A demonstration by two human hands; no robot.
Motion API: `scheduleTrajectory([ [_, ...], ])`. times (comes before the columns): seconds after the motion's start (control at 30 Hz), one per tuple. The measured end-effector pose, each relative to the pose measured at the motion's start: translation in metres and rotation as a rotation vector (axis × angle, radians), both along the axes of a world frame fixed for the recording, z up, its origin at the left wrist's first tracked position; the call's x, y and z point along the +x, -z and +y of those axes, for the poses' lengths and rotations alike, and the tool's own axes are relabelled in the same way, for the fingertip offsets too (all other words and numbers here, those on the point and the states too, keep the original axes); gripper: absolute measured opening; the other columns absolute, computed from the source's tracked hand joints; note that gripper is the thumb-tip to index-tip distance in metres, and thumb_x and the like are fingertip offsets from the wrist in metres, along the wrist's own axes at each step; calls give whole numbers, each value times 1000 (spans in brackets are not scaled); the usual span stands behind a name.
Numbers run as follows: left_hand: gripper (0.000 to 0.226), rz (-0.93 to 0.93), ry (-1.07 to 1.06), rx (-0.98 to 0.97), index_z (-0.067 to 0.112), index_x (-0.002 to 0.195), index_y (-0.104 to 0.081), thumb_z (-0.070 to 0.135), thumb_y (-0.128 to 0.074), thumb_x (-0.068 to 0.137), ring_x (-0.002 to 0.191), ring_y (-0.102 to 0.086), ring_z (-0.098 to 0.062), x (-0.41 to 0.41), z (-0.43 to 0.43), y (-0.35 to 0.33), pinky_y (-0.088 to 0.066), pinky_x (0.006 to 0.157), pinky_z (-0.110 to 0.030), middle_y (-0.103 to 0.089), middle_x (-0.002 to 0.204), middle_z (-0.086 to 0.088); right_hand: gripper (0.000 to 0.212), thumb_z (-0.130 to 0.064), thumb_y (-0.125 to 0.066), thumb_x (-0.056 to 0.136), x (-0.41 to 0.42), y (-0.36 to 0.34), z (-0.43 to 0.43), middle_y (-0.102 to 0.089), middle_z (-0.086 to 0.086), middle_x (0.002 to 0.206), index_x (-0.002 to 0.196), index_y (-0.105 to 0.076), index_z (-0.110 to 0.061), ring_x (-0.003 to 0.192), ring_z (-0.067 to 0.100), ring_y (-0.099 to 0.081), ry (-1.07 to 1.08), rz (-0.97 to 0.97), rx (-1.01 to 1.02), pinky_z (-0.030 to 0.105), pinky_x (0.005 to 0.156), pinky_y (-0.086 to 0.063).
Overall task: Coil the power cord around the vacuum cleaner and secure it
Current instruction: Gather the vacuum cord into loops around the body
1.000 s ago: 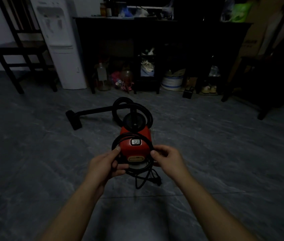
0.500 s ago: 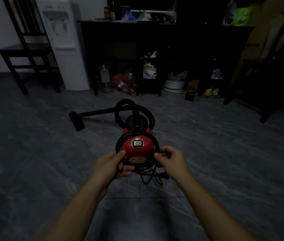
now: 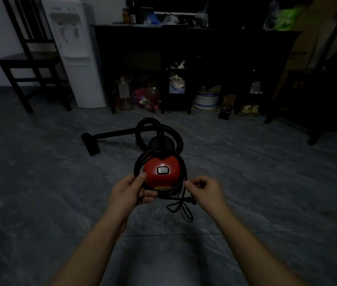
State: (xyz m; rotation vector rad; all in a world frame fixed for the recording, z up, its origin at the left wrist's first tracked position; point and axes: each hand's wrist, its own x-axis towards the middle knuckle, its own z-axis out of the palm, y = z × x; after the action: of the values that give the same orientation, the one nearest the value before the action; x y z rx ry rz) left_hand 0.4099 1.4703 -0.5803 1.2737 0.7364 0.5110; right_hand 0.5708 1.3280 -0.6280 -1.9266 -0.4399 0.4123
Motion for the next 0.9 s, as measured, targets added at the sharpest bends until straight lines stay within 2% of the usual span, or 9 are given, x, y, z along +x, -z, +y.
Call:
scheduleTrajectory([
  [0.2,23,-57,-50,5,2,95,-58,25,-56,98,71,-72,-26,-2,13,2,-62,64,-29,-44,52,-4,15,-22,-70,85,6,11,-2,-72,7,70,69,-68,-23,71,28,-70,16,10,-121,50,73,-60],
  [0.33,20,-98,-58,-1,5,96,-57,25,-56,98,70,-72,-25,-3,17,4,-61,64,-28,-42,51,-3,10,-27,-74,80,7,14,-1,-72,4,75,77,-66,-22,77,27,-71,20,92,-165,49,78,-60],
  [0.4,20,-108,-51,2,4,96,-56,25,-55,98,68,-72,-24,-3,18,4,-61,64,-28,-41,50,-2,29,-41,-75,69,12,25,0,-74,4,80,86,-65,-20,81,28,-72,18,151,-147,51,81,-60],
  [0.47,21,-107,-40,7,5,96,-56,25,-55,98,68,-71,-23,-3,19,5,-61,64,-29,-41,50,-2,69,-61,-70,52,26,49,2,-75,7,92,106,-60,-19,87,30,-72,19,195,-115,52,84,-59],
  [0.5,21,-106,-36,10,5,96,-56,25,-55,98,68,-71,-23,-3,19,5,-61,65,-29,-41,50,-2,79,-63,-69,51,26,49,1,-74,8,96,115,-57,-19,87,30,-72,19,222,-110,52,85,-59],
  [0.53,21,-105,-31,11,5,96,-56,26,-55,98,68,-71,-23,-4,19,5,-60,65,-30,-41,50,-2,73,-58,-72,58,22,42,1,-74,10,96,117,-57,-17,85,29,-72,20,246,-81,52,85,-59],
  [0.63,23,-95,-11,8,4,96,-57,26,-57,97,69,-71,-24,-5,18,4,-60,67,-31,-41,50,-3,35,-25,-72,85,7,15,3,-72,12,94,113,-63,-5,83,28,-71,6,265,-36,51,87,-58],
  [0.77,23,-55,-16,46,3,92,-59,26,-58,97,71,-73,-26,-7,14,-1,-61,69,-33,-46,49,-4,25,-3,-66,89,2,-1,1,-67,10,82,113,-60,0,79,29,-68,50,239,169,48,84,-57],
  [0.9,21,16,15,99,6,88,-63,25,-59,96,73,-73,-29,-8,7,-3,-60,74,-37,-55,46,-1,22,-3,-66,89,-6,-21,0,-66,1,98,109,-64,-14,93,18,-67,-4,175,281,38,90,-57],
])
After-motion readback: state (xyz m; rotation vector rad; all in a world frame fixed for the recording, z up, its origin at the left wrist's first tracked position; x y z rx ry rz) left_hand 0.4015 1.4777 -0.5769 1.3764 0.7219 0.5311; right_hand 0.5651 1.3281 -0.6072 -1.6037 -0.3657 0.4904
